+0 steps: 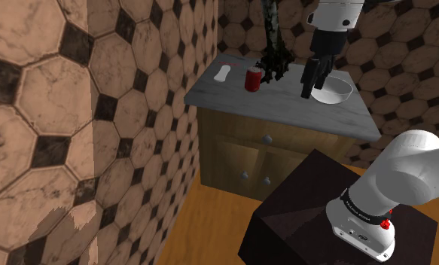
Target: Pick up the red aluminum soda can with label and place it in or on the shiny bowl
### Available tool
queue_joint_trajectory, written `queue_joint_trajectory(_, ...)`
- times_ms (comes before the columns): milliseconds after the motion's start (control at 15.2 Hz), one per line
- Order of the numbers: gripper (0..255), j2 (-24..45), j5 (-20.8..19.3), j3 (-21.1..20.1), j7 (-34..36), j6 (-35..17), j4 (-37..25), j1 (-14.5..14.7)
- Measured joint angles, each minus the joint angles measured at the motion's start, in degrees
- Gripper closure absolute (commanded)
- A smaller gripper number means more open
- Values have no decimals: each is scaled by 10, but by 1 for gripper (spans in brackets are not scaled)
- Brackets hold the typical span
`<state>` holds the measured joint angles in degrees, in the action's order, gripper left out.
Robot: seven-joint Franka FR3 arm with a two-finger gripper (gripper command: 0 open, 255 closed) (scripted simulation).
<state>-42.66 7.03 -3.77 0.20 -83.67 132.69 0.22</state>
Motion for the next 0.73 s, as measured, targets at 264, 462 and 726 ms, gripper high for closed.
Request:
queue_joint_trajectory(264,0,30,-15,14,-24,-24,-6,-6)
queue_joint_trajectory(462,0,74,-35,34,-58,-60,-14,-14)
queue_joint_trajectory(726,0,147,-54,57,-97,-99,-52,-22)
